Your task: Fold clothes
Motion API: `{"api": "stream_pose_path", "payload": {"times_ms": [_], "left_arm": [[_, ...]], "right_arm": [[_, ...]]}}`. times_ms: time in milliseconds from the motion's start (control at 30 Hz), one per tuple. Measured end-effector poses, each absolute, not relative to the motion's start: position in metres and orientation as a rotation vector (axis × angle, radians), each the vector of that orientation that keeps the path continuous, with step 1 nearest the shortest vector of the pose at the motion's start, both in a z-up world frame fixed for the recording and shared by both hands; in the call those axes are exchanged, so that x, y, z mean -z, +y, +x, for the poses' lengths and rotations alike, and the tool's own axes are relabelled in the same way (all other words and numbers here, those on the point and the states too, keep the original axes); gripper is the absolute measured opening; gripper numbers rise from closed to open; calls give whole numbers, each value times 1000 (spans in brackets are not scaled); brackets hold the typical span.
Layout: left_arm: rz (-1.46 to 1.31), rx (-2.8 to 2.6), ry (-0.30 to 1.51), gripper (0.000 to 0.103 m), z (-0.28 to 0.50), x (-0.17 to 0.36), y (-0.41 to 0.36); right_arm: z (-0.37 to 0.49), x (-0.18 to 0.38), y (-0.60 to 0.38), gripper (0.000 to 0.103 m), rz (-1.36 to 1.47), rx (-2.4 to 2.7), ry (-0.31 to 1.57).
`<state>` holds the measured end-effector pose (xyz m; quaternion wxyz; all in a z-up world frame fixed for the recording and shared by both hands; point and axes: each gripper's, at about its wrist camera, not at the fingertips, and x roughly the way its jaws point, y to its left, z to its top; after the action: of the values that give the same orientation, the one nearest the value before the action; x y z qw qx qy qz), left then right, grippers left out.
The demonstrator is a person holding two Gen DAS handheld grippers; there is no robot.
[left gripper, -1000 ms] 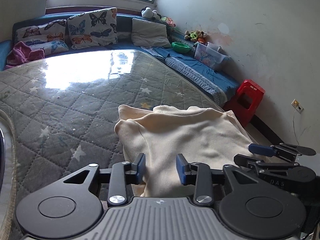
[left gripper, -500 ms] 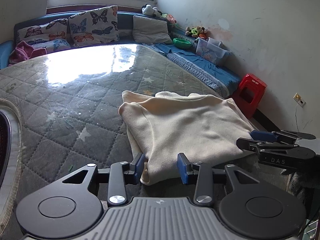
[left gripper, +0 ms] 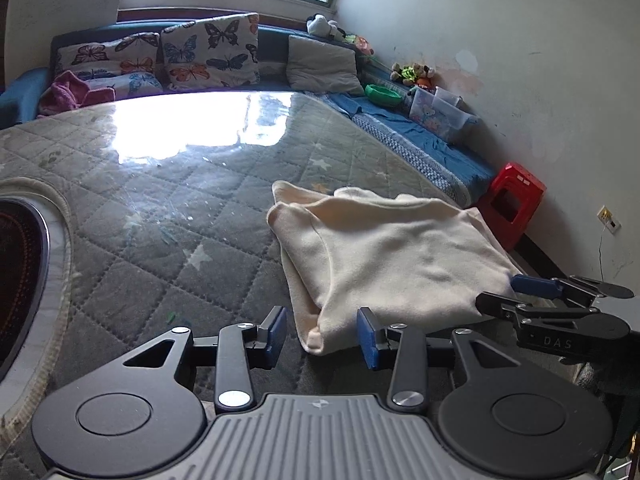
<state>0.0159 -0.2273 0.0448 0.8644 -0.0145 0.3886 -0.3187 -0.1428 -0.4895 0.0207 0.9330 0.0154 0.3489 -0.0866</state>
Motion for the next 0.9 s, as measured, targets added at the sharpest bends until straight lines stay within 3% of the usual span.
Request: {"api": "stream_pose_path", "payload": {"times_ms": [300,400,900], "left_arm": [[-18,627,843,42,31,-35,-230],[-22,635,830,42,26,-40,-226],[-2,646,769,70,-12,-51,-218]], "right_arm": [[-137,-18,-486,69,21,167,712],[-141,-21,-484,76,30,160,702],[-155,-30,-469,94,67,146,664]]}}
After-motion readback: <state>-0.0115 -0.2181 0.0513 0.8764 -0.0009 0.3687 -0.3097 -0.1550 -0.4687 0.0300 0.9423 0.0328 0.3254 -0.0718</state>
